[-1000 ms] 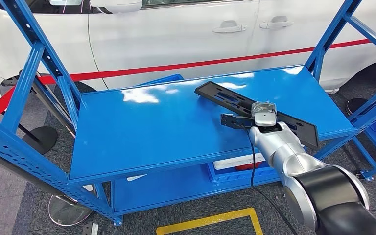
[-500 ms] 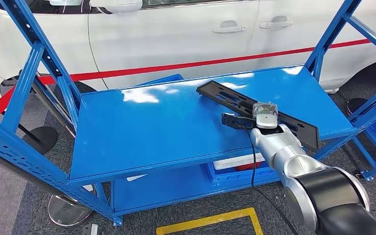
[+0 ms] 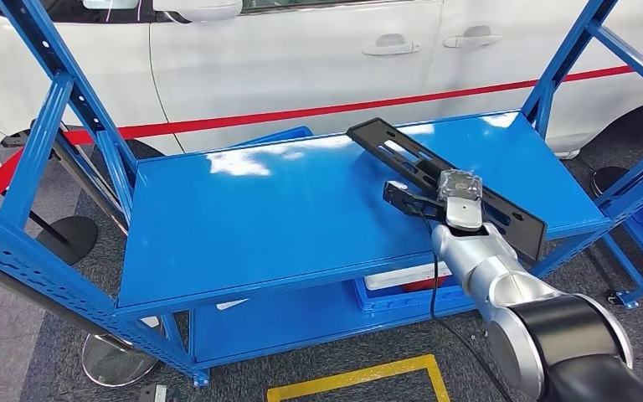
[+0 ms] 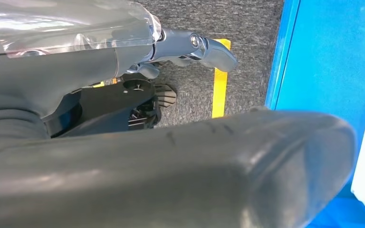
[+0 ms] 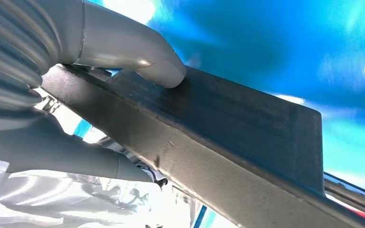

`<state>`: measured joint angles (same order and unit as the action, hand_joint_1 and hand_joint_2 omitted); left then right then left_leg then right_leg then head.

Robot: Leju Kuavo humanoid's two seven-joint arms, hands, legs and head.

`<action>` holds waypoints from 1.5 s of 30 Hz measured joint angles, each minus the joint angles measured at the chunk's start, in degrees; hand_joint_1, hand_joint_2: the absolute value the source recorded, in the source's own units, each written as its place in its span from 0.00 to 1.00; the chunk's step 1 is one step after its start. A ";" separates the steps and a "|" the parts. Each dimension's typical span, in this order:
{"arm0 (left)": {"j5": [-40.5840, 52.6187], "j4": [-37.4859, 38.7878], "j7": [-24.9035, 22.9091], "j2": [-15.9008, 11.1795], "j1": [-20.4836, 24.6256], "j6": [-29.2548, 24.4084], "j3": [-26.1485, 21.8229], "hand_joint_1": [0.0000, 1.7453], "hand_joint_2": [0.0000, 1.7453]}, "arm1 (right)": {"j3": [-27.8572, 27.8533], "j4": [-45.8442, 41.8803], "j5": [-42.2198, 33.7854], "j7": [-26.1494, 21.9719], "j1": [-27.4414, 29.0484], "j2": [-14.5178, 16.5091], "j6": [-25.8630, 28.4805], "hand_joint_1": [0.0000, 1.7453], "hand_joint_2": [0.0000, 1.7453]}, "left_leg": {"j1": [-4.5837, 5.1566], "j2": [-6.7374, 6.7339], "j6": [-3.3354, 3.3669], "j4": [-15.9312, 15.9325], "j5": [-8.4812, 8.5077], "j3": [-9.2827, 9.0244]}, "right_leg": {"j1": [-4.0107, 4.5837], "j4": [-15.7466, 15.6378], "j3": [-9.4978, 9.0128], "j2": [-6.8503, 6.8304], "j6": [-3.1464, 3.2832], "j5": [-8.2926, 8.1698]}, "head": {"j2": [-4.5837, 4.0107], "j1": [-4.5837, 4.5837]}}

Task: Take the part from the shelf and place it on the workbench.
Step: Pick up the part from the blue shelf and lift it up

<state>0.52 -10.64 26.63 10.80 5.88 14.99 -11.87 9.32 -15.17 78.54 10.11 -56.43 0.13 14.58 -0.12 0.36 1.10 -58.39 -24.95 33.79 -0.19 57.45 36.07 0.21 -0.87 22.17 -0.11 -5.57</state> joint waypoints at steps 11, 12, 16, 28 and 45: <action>-0.74 0.00 0.45 0.00 -0.63 1.04 -1.21 0.00 0.75 | -1.70 -0.07 1.05 -0.60 -0.13 0.74 -0.63 1.00 1.00 | -0.01 0.00 0.00 0.01 0.00 0.03 | 0.00 0.01 0.02 -0.01 0.00 0.00 | 0.00 0.00; -0.64 0.00 0.45 -0.01 -0.67 0.75 -1.26 0.00 0.50 | -1.72 -0.07 1.22 -0.60 -0.14 0.81 -0.71 1.00 1.00 | -0.01 0.00 0.00 0.01 0.00 0.03 | 0.00 0.01 0.02 0.00 0.00 0.00 | 0.00 0.00; -0.38 0.00 0.48 -0.02 -0.78 1.09 -1.31 0.00 0.00 | -1.80 -0.07 1.56 -0.60 -0.14 1.00 -0.87 1.00 1.00 | -0.01 0.00 0.00 0.01 0.00 0.04 | 0.00 0.01 0.03 -0.01 0.00 0.00 | 0.00 0.00; 0.56 0.00 0.51 -0.02 -0.93 1.13 -1.46 0.00 0.00 | -2.37 -0.07 2.50 -0.60 -0.15 1.04 -1.15 1.00 1.00 | -0.01 0.00 0.00 0.01 0.00 0.06 | 0.00 0.01 0.06 -0.01 0.00 0.00 | 0.00 0.00; 0.98 0.00 -2.81 -0.07 -0.96 -2.09 -1.50 0.00 1.00 | -2.96 -0.07 3.39 -0.75 -0.15 1.34 -1.91 1.00 1.00 | -0.01 0.00 0.00 0.01 0.00 0.09 | 0.00 0.01 0.09 0.00 0.00 0.00 | 0.00 0.00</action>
<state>1.50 -10.64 23.81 10.73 4.92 12.91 -13.38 6.36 -15.23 81.93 9.36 -56.58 1.47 12.68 -0.13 0.36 1.10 -58.39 -24.95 33.88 -0.18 57.47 36.16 0.21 -0.87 22.17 -0.11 -5.57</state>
